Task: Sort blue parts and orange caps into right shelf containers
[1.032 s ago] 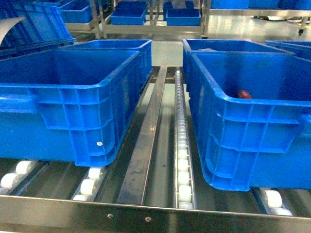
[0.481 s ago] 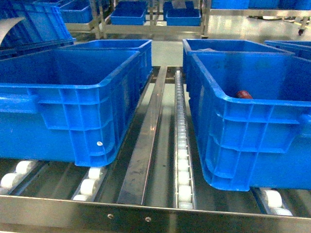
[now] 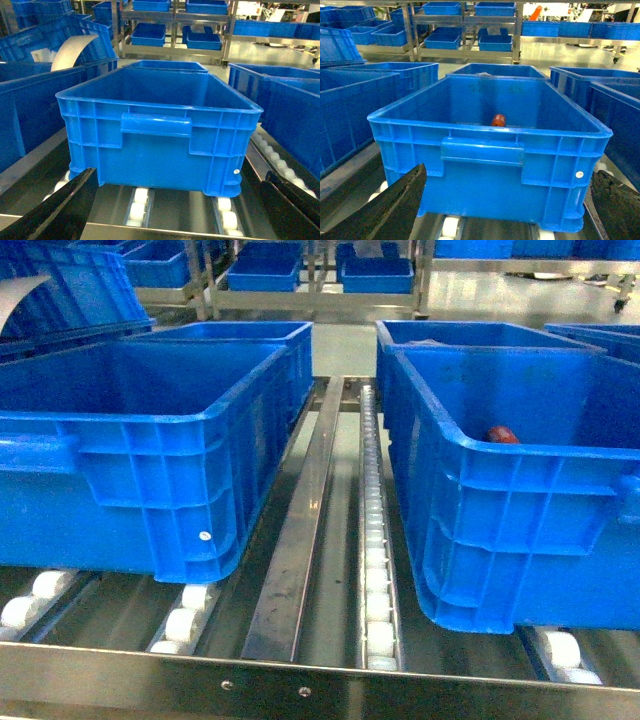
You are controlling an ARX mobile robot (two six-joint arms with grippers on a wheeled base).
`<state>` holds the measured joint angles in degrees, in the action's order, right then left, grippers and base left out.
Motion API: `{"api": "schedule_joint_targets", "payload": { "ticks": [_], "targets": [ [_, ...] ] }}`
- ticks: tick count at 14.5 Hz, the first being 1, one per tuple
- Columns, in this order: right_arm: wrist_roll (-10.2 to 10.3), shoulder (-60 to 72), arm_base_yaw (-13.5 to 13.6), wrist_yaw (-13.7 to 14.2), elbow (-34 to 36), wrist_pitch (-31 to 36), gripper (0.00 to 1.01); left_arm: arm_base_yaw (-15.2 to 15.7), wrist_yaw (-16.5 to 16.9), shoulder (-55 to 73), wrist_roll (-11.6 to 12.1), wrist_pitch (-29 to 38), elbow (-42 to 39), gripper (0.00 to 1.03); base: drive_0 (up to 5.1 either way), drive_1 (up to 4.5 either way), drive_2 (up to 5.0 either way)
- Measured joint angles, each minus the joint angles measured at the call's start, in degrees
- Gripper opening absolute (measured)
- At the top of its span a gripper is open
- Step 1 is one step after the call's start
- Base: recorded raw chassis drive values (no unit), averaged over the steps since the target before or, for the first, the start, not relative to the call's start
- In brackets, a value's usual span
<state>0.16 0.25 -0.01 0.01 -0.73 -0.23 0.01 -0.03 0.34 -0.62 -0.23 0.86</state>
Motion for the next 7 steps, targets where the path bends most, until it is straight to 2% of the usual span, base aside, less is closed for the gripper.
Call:
{"api": "schedule_joint_targets", "payload": {
  "ticks": [7],
  "targets": [
    [0.00,0.00,0.00,-0.02,0.00,0.00,0.98,0.00,-0.02,0.00,-0.02,0.00,0.00,0.98,0.0,0.00,0.0]
  ]
}}
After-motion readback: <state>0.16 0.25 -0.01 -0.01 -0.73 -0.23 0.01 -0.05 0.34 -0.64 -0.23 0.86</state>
